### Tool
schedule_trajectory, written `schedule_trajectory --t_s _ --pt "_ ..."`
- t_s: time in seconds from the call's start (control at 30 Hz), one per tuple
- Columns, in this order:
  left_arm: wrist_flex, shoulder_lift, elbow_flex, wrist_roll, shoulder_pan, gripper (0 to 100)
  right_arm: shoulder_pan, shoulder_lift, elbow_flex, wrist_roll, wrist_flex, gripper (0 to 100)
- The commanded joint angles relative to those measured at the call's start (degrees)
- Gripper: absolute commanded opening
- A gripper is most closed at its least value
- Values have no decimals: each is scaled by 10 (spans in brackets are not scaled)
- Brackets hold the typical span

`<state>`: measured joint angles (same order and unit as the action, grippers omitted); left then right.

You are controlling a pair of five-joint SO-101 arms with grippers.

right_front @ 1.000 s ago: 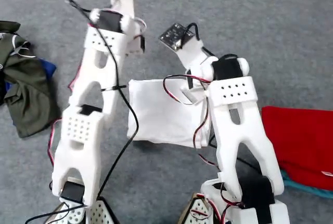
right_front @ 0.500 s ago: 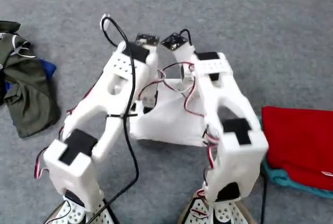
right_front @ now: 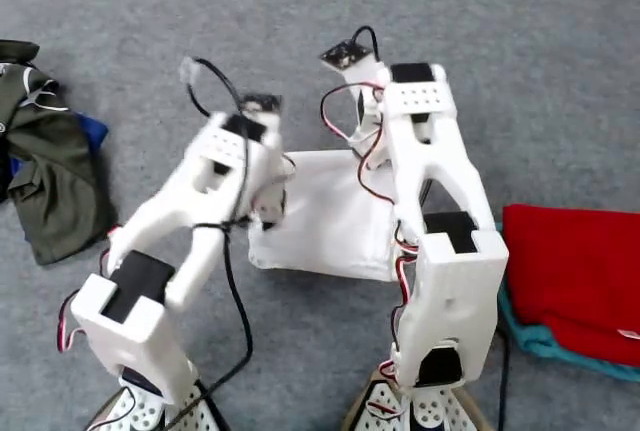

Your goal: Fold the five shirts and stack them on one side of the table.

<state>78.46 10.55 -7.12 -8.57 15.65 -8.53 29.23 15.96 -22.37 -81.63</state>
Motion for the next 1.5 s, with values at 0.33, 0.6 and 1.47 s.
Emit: schedule_trajectory --t_s 0.33,0.6,1.47 --pt "33 -22 221 1 -55 57 1 0 324 -8 -204 6" --pt "-58 50 186 1 -91 19 -7 -110 247 -4 -207 6" --pt "105 424 663 -4 -84 19 -71 -522 -638 90 197 6"
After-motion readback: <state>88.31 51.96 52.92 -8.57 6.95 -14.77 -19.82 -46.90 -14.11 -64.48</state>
